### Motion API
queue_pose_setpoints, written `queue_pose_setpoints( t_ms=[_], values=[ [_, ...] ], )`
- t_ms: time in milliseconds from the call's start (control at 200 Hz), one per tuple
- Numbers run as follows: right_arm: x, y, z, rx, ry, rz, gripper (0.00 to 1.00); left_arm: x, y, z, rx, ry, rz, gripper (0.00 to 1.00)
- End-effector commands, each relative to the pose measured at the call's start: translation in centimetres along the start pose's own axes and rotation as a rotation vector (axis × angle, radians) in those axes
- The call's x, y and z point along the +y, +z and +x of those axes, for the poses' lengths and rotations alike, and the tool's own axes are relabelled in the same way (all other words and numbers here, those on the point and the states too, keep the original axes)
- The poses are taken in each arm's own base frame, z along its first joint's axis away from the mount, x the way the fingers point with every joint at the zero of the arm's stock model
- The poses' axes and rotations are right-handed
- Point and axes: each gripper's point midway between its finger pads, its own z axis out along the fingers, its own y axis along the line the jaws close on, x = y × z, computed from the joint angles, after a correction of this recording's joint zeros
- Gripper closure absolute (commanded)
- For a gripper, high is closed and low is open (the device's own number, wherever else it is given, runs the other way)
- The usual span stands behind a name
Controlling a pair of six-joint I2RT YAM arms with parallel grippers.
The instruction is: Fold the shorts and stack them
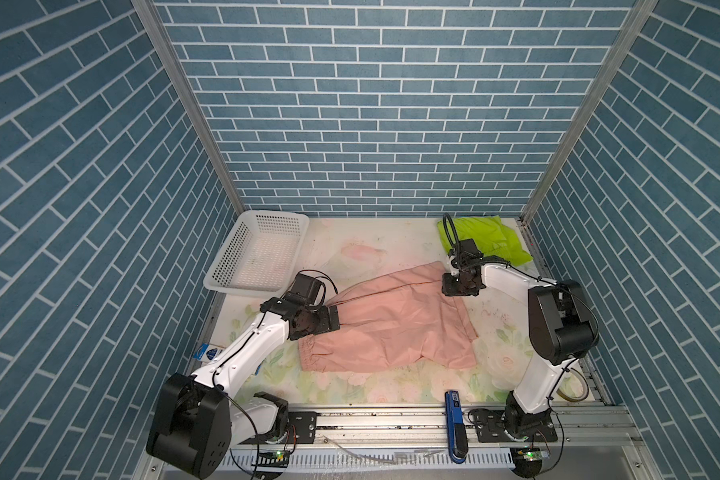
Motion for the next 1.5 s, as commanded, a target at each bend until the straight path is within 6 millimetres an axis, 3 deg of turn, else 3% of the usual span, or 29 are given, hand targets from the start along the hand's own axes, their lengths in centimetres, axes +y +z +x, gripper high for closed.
queue_pose_setpoints(
  t_ms=[0, 180, 300, 390, 775, 995, 1075, 1155, 1495],
  values=[
    [0.6, 1.2, 1.2, 0.040, 0.004, -0.021, 0.63, 0.4, -0.1, 0.2, 0.000, 0.000, -0.006, 0.00],
    [0.5, 1.8, 1.3, 0.050, 0.003, -0.009, 0.70, 0.5, 0.1, 0.4, 0.004, -0.001, -0.009, 0.00],
    [0.4, 1.6, 1.0, 0.035, 0.004, -0.003, 0.84, 0.5, 0.0, 0.4, 0.005, -0.001, -0.010, 0.00],
    [0.0, 1.2, 0.6, 0.017, 0.001, 0.022, 1.00, 0.5, 0.0, 0.3, 0.002, -0.001, -0.009, 0.00],
    [-0.3, -3.4, -2.1, -0.094, -0.083, 0.114, 1.00, 0.5, -0.1, 0.3, -0.002, 0.003, -0.010, 0.00],
    [0.3, -3.6, -0.2, -0.039, -0.065, 0.063, 1.00, 0.6, 0.1, 0.5, 0.000, 0.003, -0.008, 0.00],
    [0.4, -2.7, 0.6, -0.012, -0.055, 0.048, 0.68, 0.5, 0.2, 0.6, 0.003, 0.003, -0.004, 0.00],
    [0.4, -1.7, 0.9, 0.004, -0.046, 0.041, 0.55, 0.5, 0.3, 0.6, 0.010, 0.006, -0.005, 0.00],
    [0.4, 1.2, 0.9, 0.035, -0.027, 0.032, 0.53, 0.8, 0.2, 0.9, 0.006, 0.002, -0.009, 0.00]
  ],
)
